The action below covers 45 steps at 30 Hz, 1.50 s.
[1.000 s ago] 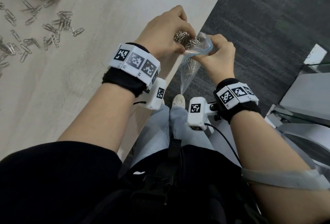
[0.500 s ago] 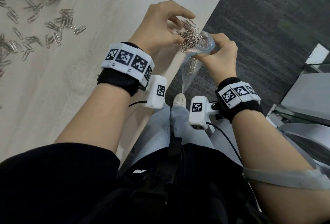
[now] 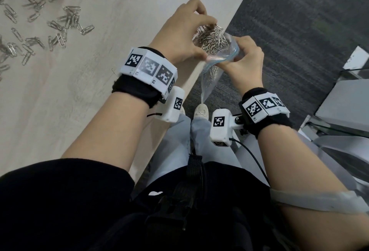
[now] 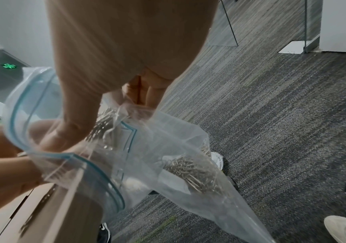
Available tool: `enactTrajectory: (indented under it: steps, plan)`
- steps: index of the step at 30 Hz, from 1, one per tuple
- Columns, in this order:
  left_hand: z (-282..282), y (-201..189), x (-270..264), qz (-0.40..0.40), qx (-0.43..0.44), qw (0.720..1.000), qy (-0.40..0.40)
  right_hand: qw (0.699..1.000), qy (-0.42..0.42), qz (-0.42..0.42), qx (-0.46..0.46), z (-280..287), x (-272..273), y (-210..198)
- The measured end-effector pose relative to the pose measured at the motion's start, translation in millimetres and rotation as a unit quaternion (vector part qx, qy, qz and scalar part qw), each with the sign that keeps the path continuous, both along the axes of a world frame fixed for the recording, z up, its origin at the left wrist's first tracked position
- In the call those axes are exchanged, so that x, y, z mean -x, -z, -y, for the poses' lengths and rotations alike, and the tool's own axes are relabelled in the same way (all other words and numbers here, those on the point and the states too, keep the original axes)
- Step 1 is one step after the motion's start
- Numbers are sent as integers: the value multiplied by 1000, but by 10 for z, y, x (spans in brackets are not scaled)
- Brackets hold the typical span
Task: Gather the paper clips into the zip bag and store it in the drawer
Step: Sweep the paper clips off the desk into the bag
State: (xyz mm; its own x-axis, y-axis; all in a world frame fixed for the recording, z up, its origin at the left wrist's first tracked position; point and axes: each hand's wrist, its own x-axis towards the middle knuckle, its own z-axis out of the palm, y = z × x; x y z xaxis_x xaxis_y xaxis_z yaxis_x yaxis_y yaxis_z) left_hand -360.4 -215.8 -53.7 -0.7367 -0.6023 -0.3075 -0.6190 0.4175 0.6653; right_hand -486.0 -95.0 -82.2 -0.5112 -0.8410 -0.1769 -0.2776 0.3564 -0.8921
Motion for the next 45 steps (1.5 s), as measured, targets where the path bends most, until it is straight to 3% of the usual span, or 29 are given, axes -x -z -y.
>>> enactTrajectory:
  steps: [13, 19, 23, 28, 31, 39, 42, 45]
  plan:
    - [-78, 4, 76, -26, -8, 999, 28, 999, -5, -30, -12, 4, 31, 47]
    - [-143, -55, 62, -112, -94, 989, -35, 1000, -5, -23, -5, -3, 15, 29]
    - [-118, -45, -41, -159, -82, 978, -105, 1000, 3, -25, -7, 4, 9, 33]
    - [-23, -26, -119, -61, 5, 996, -69, 1000, 1, -28, 1, 0, -10, 11]
    - [-65, -18, -87, -28, -27, 998, -46, 999, -1, -34, 4, -8, -11, 23]
    - [-172, 2, 90, -56, -24, 998, -5, 1000, 0, -31, -3, -4, -13, 22]
    - [-155, -5, 45, -113, -55, 991, -52, 999, 3, -31, -13, -1, -9, 12]
    - [-84, -5, -8, -138, -12, 985, -103, 1000, 4, -22, -16, -4, -16, 5]
